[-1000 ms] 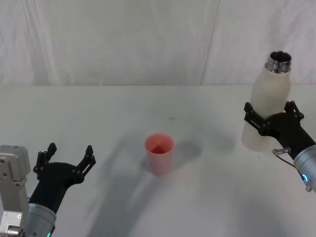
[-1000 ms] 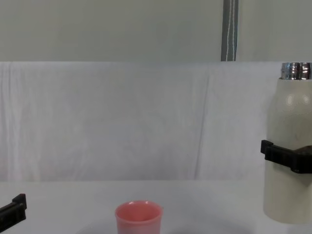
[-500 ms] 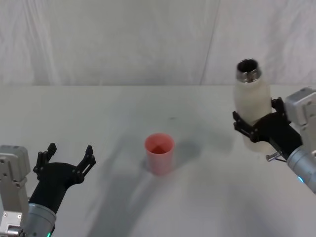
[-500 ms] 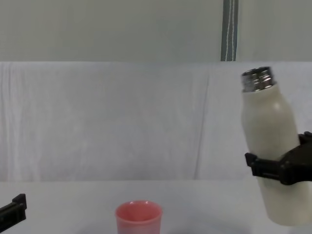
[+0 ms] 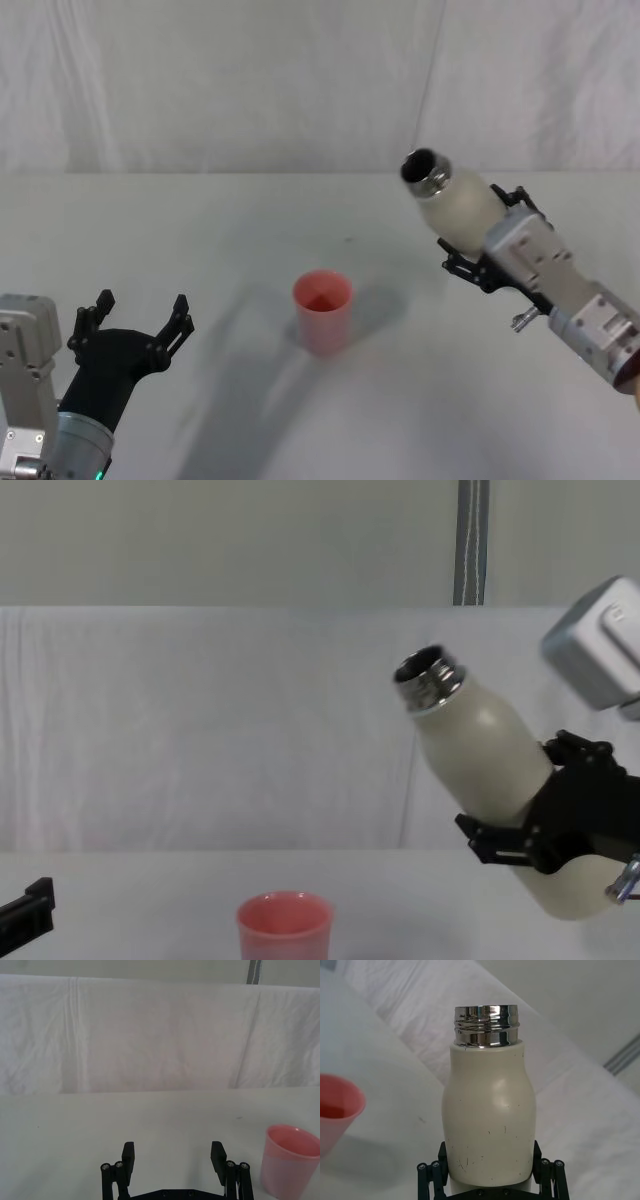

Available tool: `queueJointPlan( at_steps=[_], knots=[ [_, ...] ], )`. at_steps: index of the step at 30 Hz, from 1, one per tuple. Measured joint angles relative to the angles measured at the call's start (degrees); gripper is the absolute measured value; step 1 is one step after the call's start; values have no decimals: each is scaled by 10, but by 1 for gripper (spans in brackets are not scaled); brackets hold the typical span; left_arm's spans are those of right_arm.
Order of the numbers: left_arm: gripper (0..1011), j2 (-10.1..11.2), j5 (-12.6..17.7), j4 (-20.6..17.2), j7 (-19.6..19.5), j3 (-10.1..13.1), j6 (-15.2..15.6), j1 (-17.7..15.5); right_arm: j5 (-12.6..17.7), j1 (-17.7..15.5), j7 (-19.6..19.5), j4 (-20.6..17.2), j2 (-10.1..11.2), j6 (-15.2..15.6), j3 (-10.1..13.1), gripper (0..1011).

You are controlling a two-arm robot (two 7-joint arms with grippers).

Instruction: Grasp the thermos with one hand and pour water into the cup lid.

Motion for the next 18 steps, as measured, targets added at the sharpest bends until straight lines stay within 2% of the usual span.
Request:
queueJointPlan(
  at_steps=[5,7,8,11,18],
  knots=[
    [1001,0,0,0,0,0,0,0,-50,12,-3,6,4,-5,-20,950],
    [1001,0,0,0,0,0,0,0,-80,18,-5,12,6,-8,-33,950],
    [1001,0,0,0,0,0,0,0,-80,18,-5,12,6,-8,-33,950],
    [1001,0,0,0,0,0,0,0,-106,25,-6,19,4,-11,-44,950],
    [1001,0,0,0,0,0,0,0,-136,37,-4,39,-6,-7,-57,950]
  ],
)
